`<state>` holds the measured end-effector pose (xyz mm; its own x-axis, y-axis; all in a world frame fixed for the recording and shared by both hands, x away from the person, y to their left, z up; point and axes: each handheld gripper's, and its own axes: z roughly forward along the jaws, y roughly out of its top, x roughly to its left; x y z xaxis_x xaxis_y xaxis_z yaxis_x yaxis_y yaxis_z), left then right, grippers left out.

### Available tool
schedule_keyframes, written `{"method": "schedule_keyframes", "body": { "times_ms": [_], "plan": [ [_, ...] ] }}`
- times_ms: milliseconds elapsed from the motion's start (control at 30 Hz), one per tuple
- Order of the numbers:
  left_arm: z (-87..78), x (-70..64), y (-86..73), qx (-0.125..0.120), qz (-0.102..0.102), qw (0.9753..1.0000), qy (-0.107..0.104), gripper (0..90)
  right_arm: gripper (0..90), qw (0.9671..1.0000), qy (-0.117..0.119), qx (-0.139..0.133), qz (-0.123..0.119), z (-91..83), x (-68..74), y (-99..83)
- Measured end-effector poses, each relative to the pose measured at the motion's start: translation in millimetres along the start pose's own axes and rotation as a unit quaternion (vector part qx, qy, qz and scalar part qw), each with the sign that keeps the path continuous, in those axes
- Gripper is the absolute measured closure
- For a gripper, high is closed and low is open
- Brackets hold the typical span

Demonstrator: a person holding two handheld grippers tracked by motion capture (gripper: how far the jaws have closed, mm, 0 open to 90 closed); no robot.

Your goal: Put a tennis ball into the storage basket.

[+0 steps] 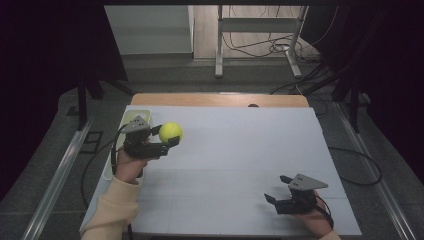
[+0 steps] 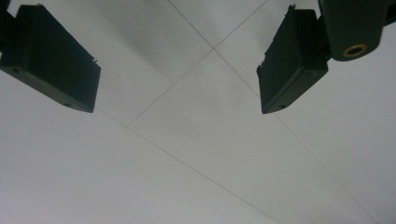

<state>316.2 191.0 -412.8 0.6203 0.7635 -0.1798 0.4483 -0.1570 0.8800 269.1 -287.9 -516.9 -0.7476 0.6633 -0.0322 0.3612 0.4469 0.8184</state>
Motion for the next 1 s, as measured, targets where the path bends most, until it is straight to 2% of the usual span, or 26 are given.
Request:
{"method": "schedule_keyframes", "body": {
  "times_ms": [333, 1000],
  "plan": [
    [-7.9, 8.4, -3.7, -0.003, -0.010, 0.9998, 0.015, 26.2, 13.4, 1.0000, -0.002, 0.001, 0.002, -0.9, -0.2, 0.3],
    [-21.2, 21.2, -10.6, -0.003, -0.016, 0.9988, 0.046, 26.2, 13.4, 1.0000, -0.001, 0.000, -0.002, -0.1, -0.1, -0.1]
  ]
}}
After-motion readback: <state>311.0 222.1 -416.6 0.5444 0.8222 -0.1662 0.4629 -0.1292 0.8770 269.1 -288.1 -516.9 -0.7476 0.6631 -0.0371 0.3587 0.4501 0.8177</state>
